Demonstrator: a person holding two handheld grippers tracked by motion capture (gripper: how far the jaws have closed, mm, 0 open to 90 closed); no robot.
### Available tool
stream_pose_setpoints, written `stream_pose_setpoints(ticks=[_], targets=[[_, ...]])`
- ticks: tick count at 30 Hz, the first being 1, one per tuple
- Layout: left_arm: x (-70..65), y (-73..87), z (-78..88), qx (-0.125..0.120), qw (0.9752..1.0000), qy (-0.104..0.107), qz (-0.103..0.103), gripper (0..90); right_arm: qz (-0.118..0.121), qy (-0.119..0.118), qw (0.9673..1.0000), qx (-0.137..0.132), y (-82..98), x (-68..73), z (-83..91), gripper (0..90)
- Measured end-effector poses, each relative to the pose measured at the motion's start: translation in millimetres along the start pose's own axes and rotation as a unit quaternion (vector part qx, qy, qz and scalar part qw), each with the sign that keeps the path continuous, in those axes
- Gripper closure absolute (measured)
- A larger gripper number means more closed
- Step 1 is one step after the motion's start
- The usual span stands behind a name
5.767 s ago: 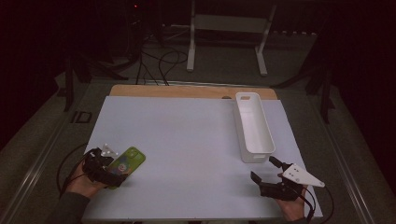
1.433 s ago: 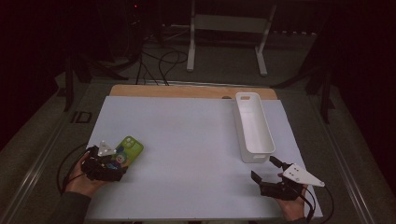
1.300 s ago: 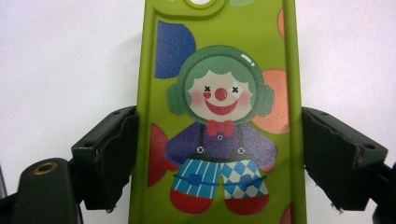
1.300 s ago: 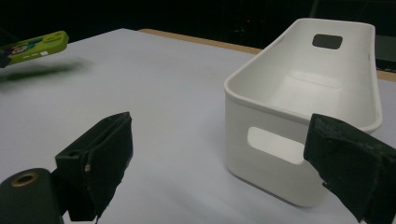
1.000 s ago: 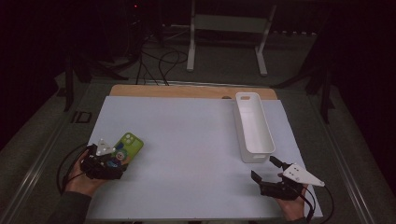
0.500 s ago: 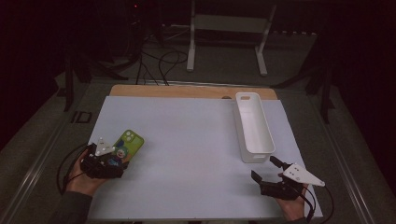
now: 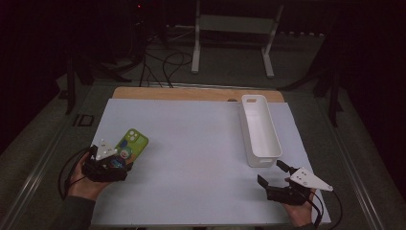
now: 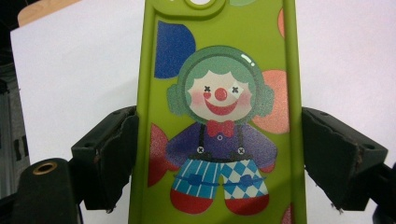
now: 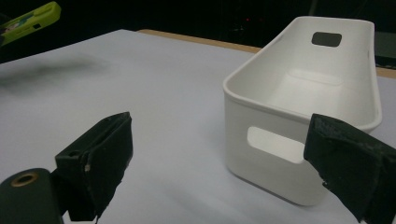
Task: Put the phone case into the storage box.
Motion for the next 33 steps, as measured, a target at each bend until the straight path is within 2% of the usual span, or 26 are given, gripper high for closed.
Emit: stream_pose_setpoints(ticks=[24,33], targets=[[-9.7,-21.6,10.0,-0.046,0.9989,0.003,-0.004,16.4,-0.007,-0.005,1.0000,-0.001,-1.5,3.0,-1.5,7.9],[-13.5,-30.5,12.4,-0.064,0.9979,0.001,-0.006,16.5,-0.019,-0.009,0.9998,-0.004,-7.1,4.9,-2.9,7.9]])
Point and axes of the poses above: each handheld gripper's, and its own axes: z roughly backward along the jaws, y roughly out of its underside, x roughly to its left, the point moved 9 cm from there along -z, roughly forward along the jaws, and after that the axes turned 4 degrees about z, right-handed, at the moved point
